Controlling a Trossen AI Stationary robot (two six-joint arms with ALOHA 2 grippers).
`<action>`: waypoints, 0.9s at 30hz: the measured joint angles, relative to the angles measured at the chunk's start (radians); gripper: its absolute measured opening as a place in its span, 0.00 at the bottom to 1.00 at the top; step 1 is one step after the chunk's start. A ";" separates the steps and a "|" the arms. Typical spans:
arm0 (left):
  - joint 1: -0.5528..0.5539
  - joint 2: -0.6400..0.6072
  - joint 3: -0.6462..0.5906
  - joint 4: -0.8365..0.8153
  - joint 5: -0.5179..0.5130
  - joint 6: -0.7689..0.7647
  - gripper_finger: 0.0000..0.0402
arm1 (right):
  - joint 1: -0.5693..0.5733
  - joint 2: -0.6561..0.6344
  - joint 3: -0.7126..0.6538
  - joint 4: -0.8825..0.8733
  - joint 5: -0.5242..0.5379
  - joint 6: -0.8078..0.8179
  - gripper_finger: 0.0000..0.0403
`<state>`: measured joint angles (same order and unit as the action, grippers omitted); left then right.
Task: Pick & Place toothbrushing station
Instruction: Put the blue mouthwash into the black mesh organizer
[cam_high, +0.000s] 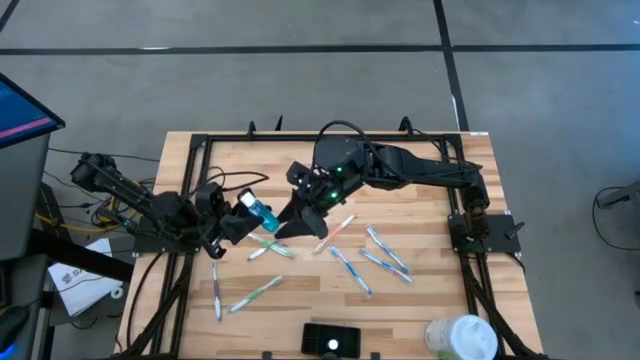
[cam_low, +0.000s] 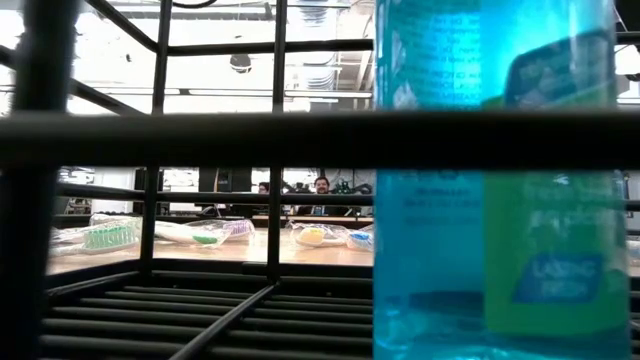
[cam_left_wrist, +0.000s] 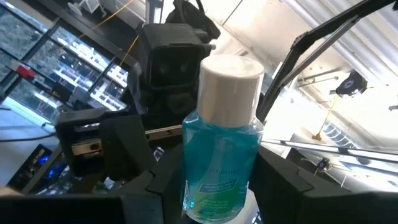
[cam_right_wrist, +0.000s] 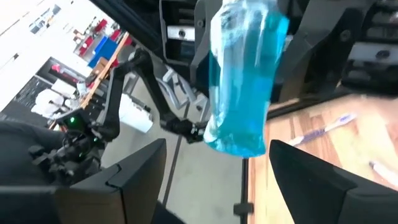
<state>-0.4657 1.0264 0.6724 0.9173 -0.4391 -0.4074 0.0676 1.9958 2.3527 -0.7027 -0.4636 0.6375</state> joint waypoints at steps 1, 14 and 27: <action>-0.007 0.000 0.000 -0.002 -0.001 -0.001 0.36 | -0.002 -0.006 -0.001 -0.017 -0.008 0.000 0.69; -0.100 0.011 0.000 -0.167 -0.090 -0.040 0.36 | -0.031 -0.102 -0.001 -0.192 -0.007 0.015 0.69; -0.139 0.139 0.072 -0.379 -0.147 -0.110 0.36 | -0.016 -0.144 0.000 -0.357 0.109 0.044 0.69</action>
<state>-0.6042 1.1652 0.7444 0.5381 -0.5861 -0.5173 0.0515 1.8519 2.3528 -1.0592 -0.3550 0.6817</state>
